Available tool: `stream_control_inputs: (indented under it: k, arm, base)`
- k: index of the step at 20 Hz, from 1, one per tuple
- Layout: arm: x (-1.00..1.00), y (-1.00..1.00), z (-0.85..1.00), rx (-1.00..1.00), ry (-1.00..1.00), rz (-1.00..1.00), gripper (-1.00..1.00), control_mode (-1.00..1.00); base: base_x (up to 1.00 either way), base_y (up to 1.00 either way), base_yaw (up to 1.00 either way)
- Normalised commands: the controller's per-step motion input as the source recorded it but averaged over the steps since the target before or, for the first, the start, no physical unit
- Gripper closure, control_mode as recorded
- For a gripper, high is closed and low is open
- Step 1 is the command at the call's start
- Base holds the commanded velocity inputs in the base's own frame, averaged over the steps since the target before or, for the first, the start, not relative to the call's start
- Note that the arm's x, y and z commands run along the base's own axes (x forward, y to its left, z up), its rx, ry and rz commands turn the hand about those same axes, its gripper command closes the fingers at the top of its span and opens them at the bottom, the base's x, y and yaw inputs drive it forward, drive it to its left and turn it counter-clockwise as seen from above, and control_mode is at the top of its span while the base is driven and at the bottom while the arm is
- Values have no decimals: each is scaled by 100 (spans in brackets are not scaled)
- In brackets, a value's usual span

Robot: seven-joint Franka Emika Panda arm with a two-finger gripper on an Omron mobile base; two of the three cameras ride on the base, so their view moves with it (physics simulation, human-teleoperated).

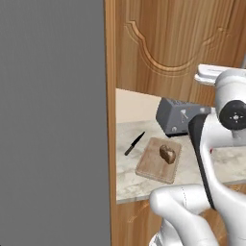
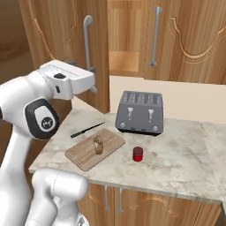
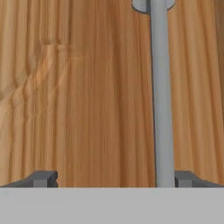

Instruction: Pick the bread, place it on the cutting board, pick the jam, place it on the counter, and close the cabinet.

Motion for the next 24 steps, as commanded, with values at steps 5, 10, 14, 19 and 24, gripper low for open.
stream_control_inputs:
  k: [5,10,14,19,24]
  arm:
    - [43,-24,-1,0,0,12,-100,-100]
    - [48,-20,-2,0,1,12,-100,-100]
    - [45,-18,-2,0,1,12,-100,-100]
    - [42,-18,-2,0,0,12,-100,-100]
    - [43,-16,-2,0,0,12,-100,-100]
  base:
    - [0,0,0]
    - [0,0,0]
    - [0,0,0]
    - [0,0,0]
    - [0,0,0]
